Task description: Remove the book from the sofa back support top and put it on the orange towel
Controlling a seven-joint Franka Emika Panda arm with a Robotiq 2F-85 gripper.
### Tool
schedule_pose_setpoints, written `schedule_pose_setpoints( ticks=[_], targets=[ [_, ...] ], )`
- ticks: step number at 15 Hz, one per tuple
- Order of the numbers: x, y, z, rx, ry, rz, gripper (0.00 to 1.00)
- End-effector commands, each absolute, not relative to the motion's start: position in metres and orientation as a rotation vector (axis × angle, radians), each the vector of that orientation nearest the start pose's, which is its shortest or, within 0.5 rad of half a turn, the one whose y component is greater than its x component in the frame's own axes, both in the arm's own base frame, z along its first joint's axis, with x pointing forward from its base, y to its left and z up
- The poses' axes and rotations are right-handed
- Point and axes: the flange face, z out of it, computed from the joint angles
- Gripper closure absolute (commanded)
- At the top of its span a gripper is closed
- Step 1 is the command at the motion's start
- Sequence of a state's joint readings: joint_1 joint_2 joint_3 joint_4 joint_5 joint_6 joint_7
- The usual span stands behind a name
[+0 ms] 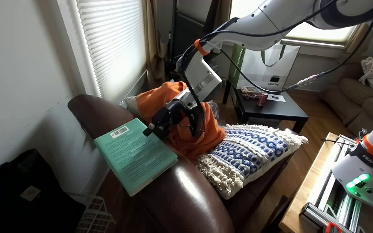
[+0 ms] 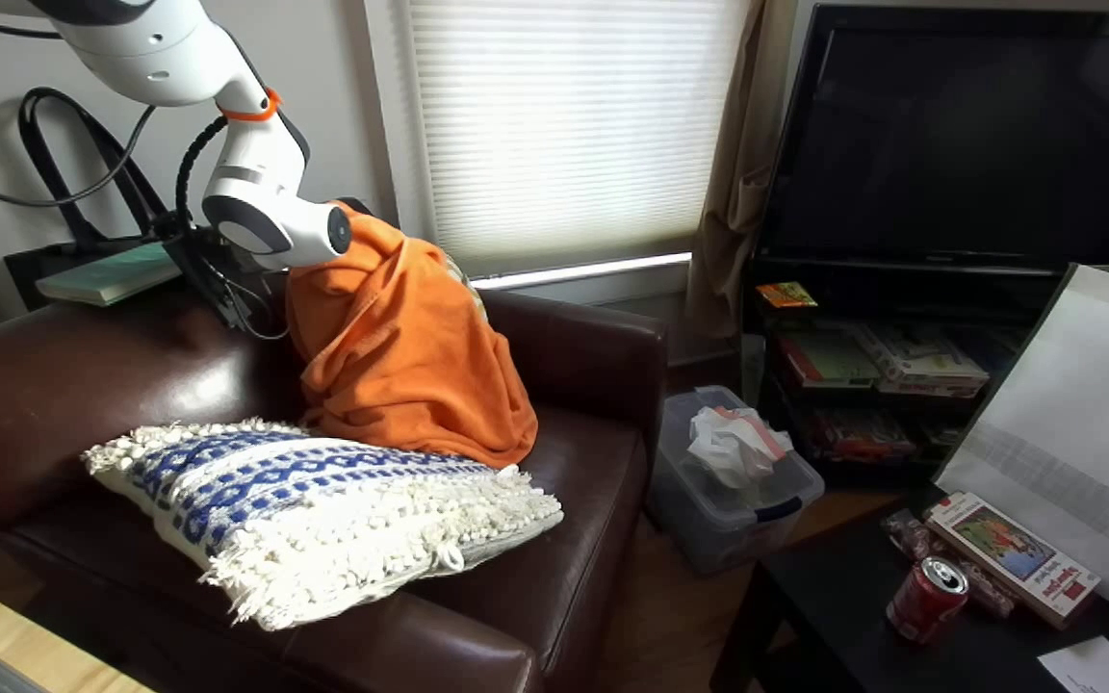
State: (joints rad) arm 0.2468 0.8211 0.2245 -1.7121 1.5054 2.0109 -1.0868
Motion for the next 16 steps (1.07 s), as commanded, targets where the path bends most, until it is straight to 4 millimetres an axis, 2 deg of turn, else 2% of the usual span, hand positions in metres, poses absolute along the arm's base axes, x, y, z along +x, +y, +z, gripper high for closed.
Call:
schedule_pose_setpoints(
  ticks=[1, 4, 6, 8, 10, 16],
  targets=[
    [0.562, 0.345, 0.128, -1.749, -0.287, 0.035, 0.58],
    [0.562, 0.346, 0.125, -1.766, -0.277, 0.029, 0.84],
    [0.562, 0.344, 0.124, -1.766, -0.265, 0.027, 0.95],
    [0.562, 0.342, 0.128, -1.751, -0.261, 0.021, 0.93],
    [0.560, 0.335, 0.144, -1.720, -0.261, -0.016, 0.93],
    [0.535, 0.284, 0.216, -1.647, -0.231, -0.245, 0.93]
  ],
)
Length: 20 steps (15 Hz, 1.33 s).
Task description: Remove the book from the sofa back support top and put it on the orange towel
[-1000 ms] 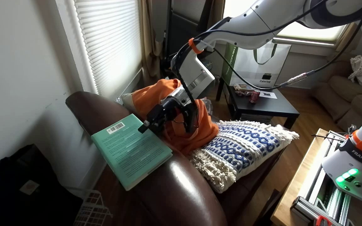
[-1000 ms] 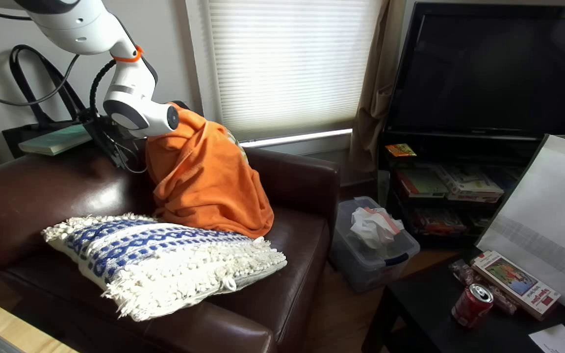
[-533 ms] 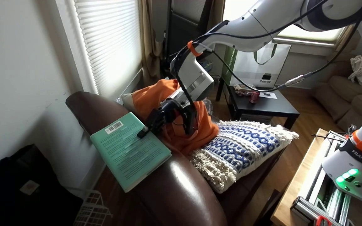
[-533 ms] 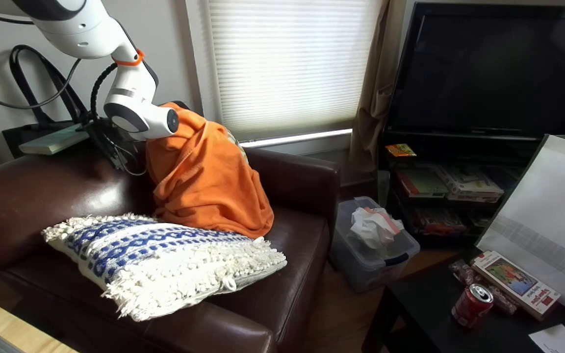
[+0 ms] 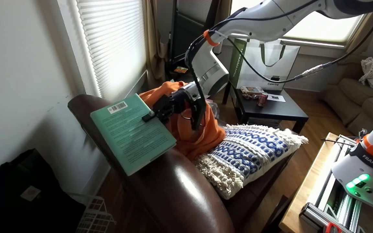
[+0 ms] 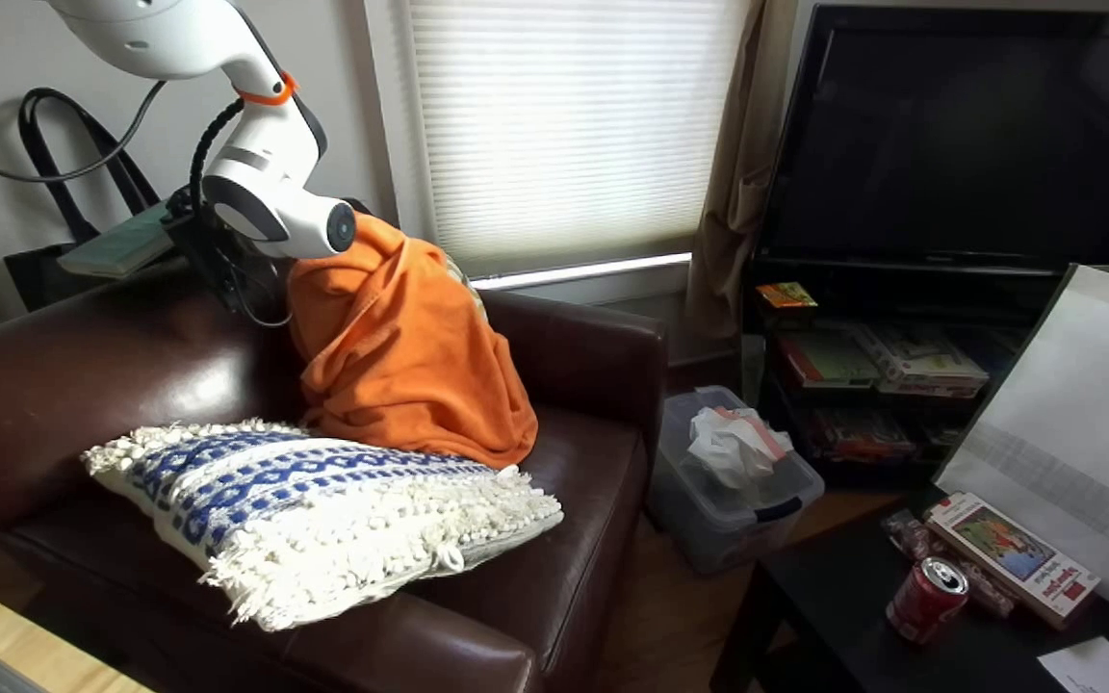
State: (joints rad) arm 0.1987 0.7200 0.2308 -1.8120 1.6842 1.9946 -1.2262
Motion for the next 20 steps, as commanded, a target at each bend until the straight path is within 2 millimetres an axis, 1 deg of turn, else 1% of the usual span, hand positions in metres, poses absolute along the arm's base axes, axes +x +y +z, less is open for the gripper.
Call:
schedule_pose_setpoints(
  ticks=[1, 3, 4, 5, 8, 11, 13, 14, 15, 16, 17, 20],
  targets=[
    [0.529, 0.274, 0.228, -1.650, -0.218, -0.261, 0.93],
    [0.518, 0.249, 0.251, -1.667, -0.160, -0.279, 0.93],
    [0.514, 0.230, 0.259, -1.683, -0.103, -0.301, 0.93],
    [0.510, 0.213, 0.264, -1.688, -0.052, -0.319, 0.93],
    [0.493, 0.148, 0.272, -1.667, 0.119, -0.390, 0.93],
    [0.468, 0.079, 0.265, -1.639, 0.274, -0.463, 0.93],
    [0.453, 0.041, 0.256, -1.609, 0.363, -0.531, 0.93],
    [0.446, 0.025, 0.253, -1.594, 0.412, -0.563, 0.93],
    [0.443, 0.012, 0.250, -1.573, 0.459, -0.594, 0.93],
    [0.441, 0.004, 0.247, -1.551, 0.502, -0.627, 0.93],
    [0.443, 0.003, 0.245, -1.521, 0.530, -0.666, 0.93],
    [0.460, 0.034, 0.259, -1.487, 0.506, -0.779, 0.93]
  ],
)
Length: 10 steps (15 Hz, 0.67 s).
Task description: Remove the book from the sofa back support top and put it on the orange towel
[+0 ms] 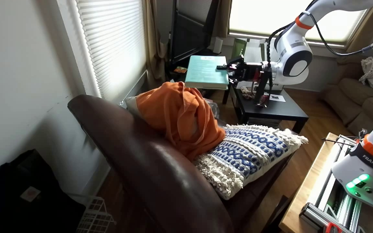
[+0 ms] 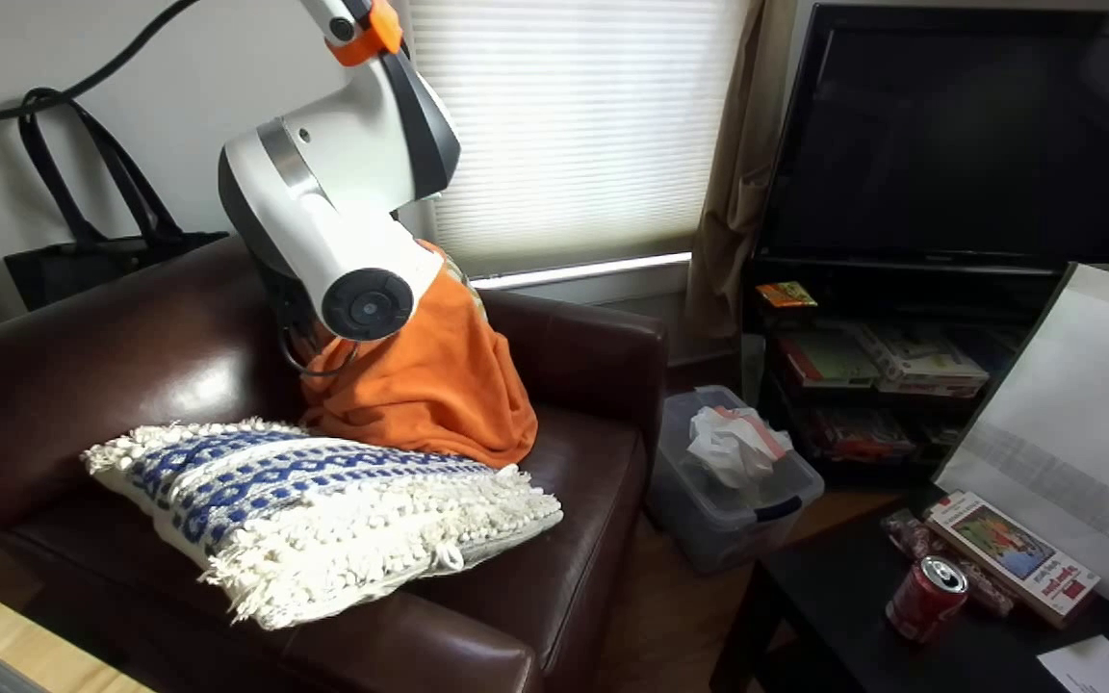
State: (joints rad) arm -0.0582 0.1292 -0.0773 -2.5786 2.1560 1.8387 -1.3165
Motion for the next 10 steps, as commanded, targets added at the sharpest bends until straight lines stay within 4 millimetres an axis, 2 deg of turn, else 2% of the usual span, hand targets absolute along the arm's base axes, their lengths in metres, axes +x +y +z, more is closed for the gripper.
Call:
schedule_pose_setpoints(
  ticks=[1, 4, 8, 10],
  targets=[
    [0.468, 0.043, 0.261, -1.505, 0.510, -0.795, 0.93],
    [0.492, 0.057, 0.260, -1.537, 0.550, -0.791, 0.93],
    [0.528, 0.043, 0.261, -1.578, 0.627, -0.762, 0.93],
    [0.546, 0.049, 0.254, -1.603, 0.652, -0.720, 0.93]
  ],
)
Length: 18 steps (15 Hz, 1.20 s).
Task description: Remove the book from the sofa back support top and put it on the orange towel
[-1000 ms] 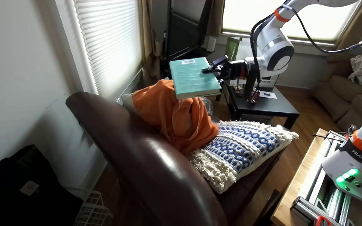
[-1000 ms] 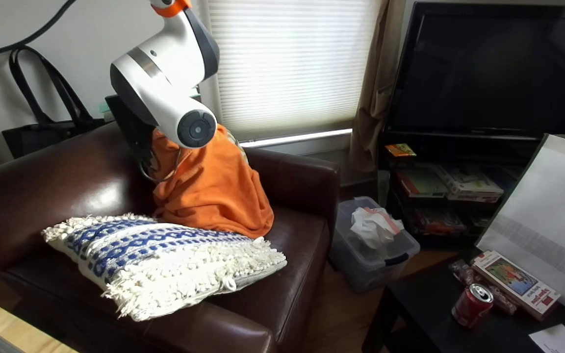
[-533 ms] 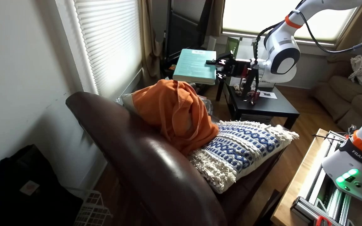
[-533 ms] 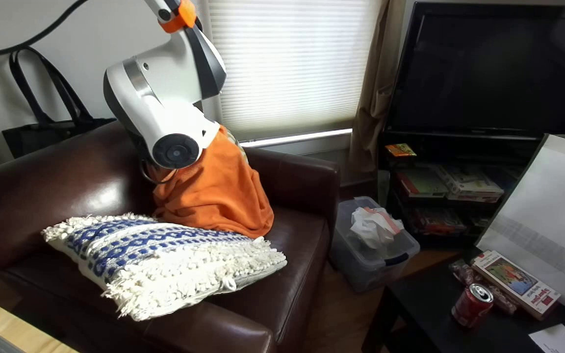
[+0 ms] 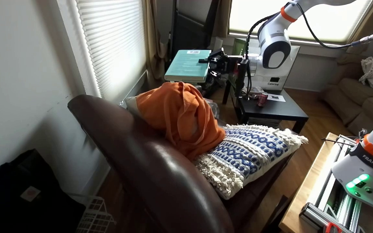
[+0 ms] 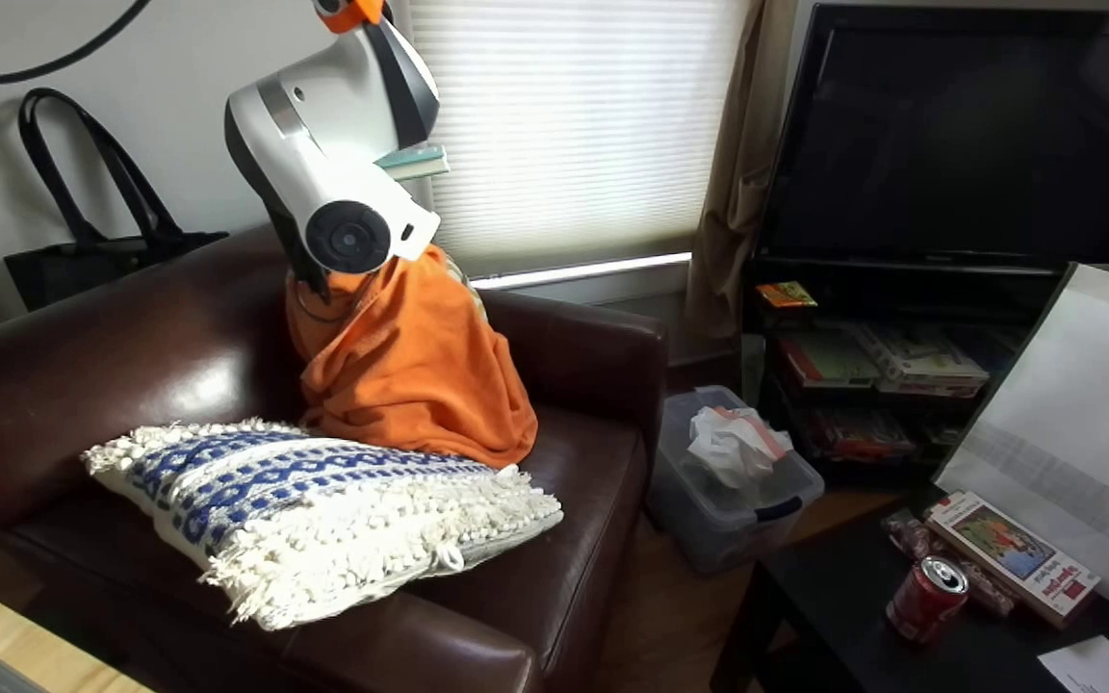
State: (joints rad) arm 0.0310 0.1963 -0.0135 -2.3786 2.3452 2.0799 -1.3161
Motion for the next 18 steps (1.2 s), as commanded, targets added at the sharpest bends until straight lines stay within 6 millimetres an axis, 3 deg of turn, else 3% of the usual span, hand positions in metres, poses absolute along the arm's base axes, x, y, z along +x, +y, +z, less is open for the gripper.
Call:
schedule_pose_setpoints(
  ticks=[1, 6, 8, 10, 14, 15, 18],
  targets=[
    [0.553, 0.055, 0.248, -1.615, 0.661, -0.692, 0.93],
    [0.578, 0.100, 0.194, -1.695, 0.660, -0.507, 0.93],
    [0.587, 0.098, 0.176, -1.692, 0.695, -0.506, 0.93],
    [0.592, 0.083, 0.163, -1.681, 0.753, -0.534, 0.93],
    [0.587, 0.059, 0.142, -1.711, 0.844, -0.520, 0.93],
    [0.585, 0.059, 0.140, -1.709, 0.846, -0.493, 0.93],
    [0.569, 0.094, 0.146, -1.796, 0.716, -0.355, 0.93]
  ],
)
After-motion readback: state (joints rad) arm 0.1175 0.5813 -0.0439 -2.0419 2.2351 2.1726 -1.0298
